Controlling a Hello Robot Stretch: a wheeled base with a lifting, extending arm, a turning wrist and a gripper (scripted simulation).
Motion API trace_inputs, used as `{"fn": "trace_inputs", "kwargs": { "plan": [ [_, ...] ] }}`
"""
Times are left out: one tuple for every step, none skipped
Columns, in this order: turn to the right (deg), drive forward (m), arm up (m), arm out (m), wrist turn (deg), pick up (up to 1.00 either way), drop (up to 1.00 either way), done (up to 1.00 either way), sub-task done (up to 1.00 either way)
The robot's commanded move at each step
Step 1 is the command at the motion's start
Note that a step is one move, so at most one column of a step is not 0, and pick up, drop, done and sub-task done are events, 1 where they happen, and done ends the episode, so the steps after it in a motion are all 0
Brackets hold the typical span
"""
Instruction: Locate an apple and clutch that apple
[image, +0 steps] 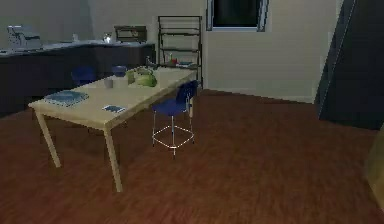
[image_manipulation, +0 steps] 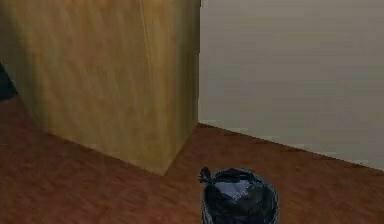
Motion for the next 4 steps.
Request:
{"fn": "trace_inputs", "kwargs": {
  "plan": [
    [45.0,0.00,0.00,0.00,0.0,0.00,0.00,0.00,0.00],
    [12.0,0.00,0.00,0.00,0.0,0.00,0.00,0.00,0.00],
    [0.0,0.10,0.00,0.00,0.0,0.00,0.00,0.00,0.00],
    [-42.0,0.00,0.00,0.00,0.0,0.00,0.00,0.00,0.00]
  ]
}}
